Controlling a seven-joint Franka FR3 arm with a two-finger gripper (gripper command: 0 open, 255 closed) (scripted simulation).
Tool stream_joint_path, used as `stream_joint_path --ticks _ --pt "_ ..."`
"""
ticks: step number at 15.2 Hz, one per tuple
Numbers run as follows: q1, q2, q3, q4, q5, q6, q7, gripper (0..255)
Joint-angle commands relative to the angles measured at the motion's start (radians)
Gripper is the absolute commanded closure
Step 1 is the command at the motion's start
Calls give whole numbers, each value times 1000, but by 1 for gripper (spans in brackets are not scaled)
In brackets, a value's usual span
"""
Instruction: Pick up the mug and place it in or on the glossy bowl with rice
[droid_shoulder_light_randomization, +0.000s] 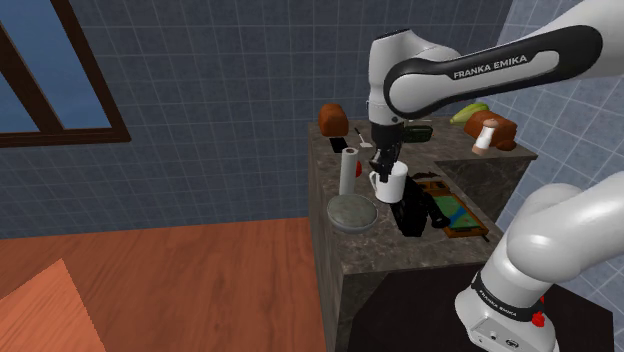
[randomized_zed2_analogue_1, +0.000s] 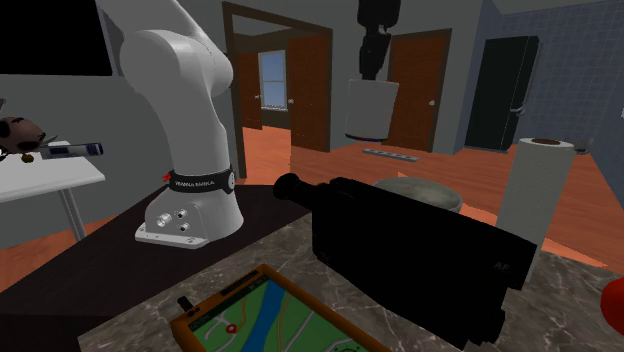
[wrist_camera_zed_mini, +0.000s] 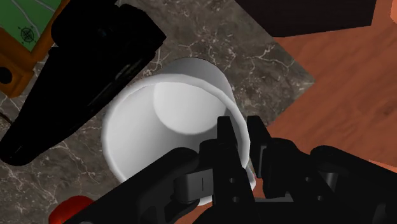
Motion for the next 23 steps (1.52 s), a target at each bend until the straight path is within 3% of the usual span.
stream_joint_path --ticks 1,8,23 --pt "-6 85 10 79 -6 6 11 255" --pt "-23 364 38 391 -40 -31 50 255" --pt "-22 424 44 245 -53 173 72 255"
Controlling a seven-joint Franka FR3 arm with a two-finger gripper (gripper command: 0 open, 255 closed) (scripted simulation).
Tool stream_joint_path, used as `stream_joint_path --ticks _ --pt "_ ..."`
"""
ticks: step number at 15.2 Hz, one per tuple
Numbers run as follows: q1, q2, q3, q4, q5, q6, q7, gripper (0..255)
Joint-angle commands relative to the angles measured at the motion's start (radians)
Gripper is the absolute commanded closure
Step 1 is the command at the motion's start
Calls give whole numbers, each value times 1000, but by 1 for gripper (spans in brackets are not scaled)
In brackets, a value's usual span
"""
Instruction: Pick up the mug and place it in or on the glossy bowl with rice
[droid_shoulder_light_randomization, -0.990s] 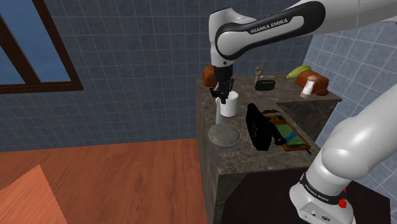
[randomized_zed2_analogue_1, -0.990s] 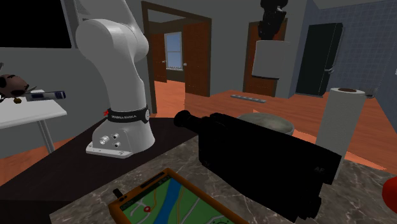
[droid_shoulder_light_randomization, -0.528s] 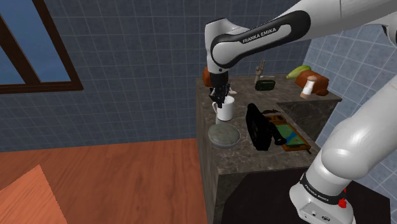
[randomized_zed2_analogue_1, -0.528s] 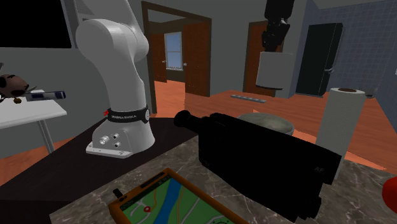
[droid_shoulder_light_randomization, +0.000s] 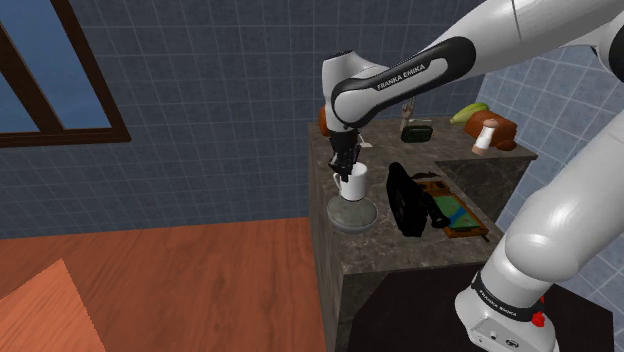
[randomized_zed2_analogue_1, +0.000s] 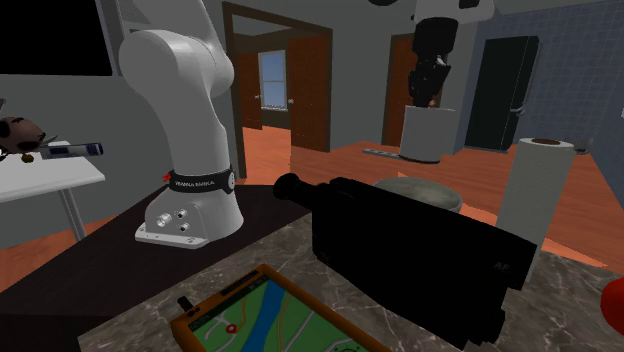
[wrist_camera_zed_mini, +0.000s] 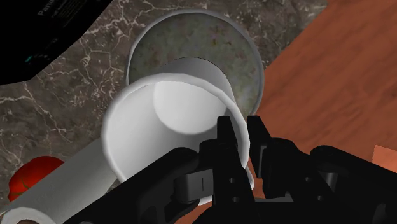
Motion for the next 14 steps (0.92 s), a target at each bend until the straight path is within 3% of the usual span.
stream_joint_path --ticks 1,7,14 --pt "0 13 1 -12 -3 25 3 255" --pt "-2 56 4 -58 -15 113 17 255" --pt "-2 56 4 -58 -15 113 17 255"
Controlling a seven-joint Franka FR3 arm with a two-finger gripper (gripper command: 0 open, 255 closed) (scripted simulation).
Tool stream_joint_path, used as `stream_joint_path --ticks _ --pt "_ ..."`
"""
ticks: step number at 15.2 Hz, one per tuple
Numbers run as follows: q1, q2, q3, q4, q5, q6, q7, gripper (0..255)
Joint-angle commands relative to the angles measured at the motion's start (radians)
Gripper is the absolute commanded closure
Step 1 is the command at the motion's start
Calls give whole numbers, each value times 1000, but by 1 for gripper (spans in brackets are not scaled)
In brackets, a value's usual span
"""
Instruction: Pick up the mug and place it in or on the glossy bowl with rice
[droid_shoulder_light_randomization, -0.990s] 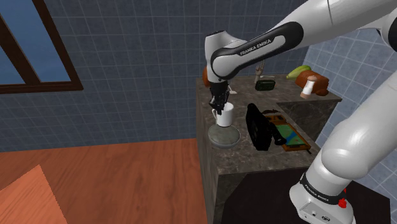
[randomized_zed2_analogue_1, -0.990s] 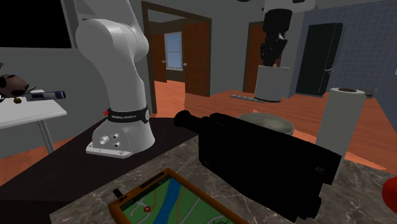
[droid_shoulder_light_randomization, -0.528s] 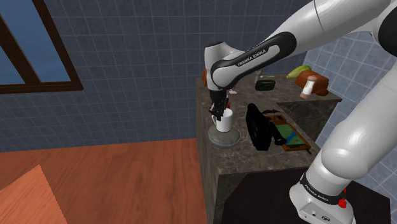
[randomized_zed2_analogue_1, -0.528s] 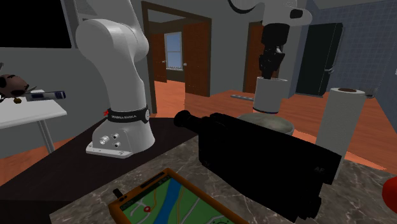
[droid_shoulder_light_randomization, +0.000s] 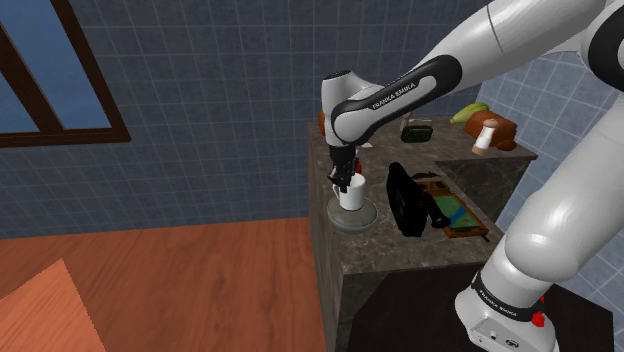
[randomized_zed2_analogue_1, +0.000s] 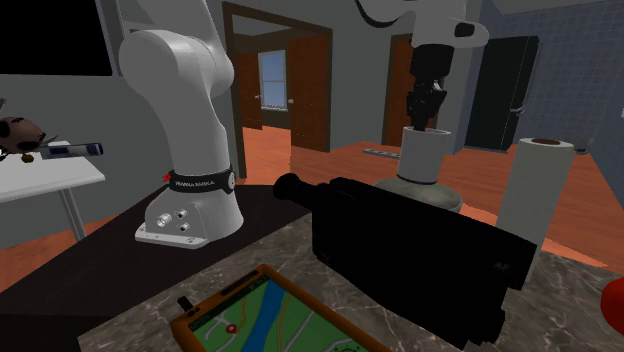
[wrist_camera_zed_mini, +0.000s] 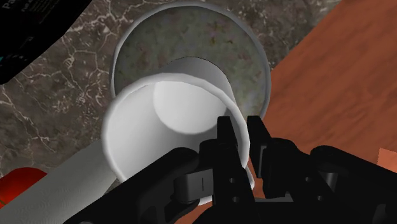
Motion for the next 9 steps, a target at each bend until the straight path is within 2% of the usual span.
stream_joint_path --ticks 1,2,7,9 --pt "0 0 0 0 0 0 0 255" --pt "0 0 0 0 0 0 0 0" --pt "0 0 0 0 0 0 0 0" --pt "2 -26 1 45 8 -69 -6 0"
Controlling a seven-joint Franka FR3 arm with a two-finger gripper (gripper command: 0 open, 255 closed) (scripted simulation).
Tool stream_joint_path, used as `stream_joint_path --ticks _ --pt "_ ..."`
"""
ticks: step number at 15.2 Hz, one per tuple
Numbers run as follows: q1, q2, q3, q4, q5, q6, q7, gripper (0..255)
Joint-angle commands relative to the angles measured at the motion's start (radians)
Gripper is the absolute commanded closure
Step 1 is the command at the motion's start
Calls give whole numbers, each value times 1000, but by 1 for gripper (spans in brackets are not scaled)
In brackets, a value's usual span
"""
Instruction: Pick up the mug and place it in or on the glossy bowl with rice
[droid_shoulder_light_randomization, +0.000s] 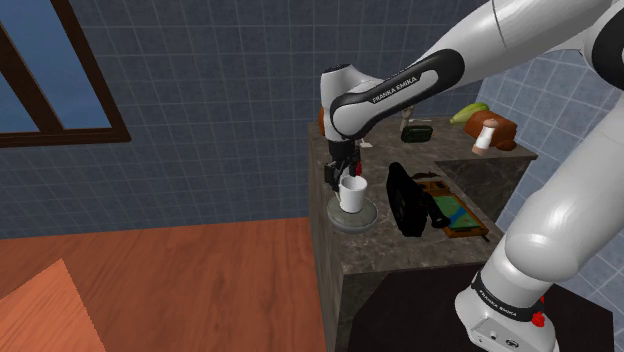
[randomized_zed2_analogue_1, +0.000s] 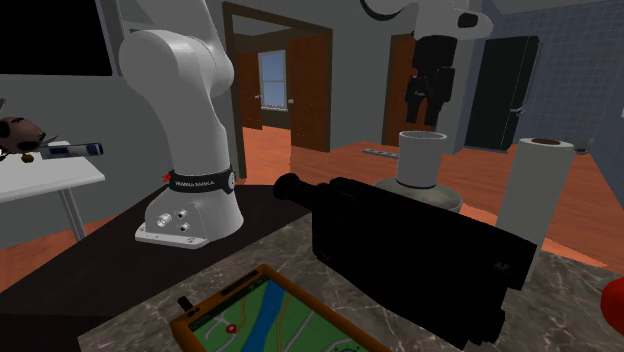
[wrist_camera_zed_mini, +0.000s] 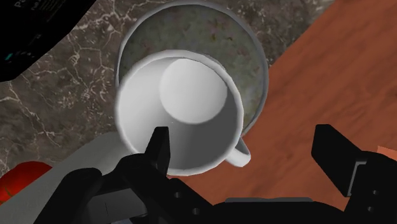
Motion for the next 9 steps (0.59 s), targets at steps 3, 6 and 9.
stream_joint_path --ticks 3,6,9 --pt "4 -33 2 60 11 -94 -5 0" --pt "4 -33 2 60 11 -94 -5 0" --pt "4 -33 2 60 11 -94 -5 0"
